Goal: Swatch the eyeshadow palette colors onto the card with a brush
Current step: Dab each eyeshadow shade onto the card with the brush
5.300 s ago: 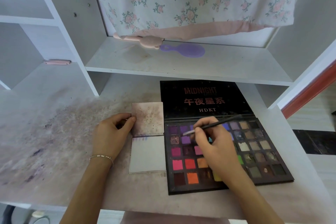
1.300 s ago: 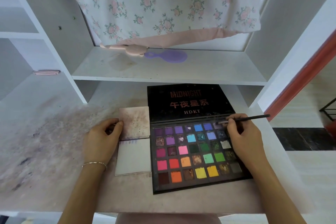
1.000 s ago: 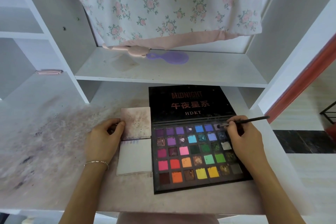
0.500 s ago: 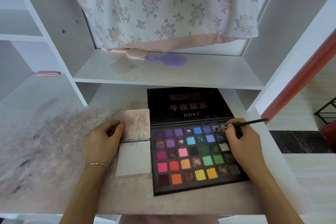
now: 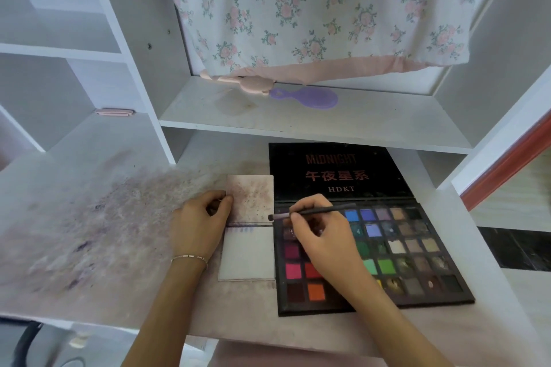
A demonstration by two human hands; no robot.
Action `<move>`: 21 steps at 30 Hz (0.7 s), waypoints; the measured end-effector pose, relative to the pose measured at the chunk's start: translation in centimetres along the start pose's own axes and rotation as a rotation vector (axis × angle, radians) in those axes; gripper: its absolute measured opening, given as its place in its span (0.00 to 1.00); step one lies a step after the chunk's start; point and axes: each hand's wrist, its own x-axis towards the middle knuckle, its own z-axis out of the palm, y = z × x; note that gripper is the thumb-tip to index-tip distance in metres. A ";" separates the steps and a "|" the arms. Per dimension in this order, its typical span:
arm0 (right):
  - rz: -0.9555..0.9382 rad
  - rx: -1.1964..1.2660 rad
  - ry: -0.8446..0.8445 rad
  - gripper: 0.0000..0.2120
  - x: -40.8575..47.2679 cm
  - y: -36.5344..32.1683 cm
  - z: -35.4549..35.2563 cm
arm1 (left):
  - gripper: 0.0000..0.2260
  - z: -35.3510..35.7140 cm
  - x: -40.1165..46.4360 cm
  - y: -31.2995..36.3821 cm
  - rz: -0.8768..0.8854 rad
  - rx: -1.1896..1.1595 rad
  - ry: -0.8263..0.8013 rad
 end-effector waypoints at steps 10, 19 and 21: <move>0.054 -0.047 -0.126 0.05 0.8 0.3 1.2 | 0.05 -0.1 0.1 -0.1 -0.028 -0.026 -0.019; 0.087 -0.009 -0.143 0.06 0.9 0.5 1.3 | 0.06 0.0 0.1 -0.2 -0.035 -0.029 -0.024; 0.087 -0.031 -0.149 0.06 1.0 0.5 1.3 | 0.06 0.0 0.1 -0.2 -0.034 -0.031 -0.021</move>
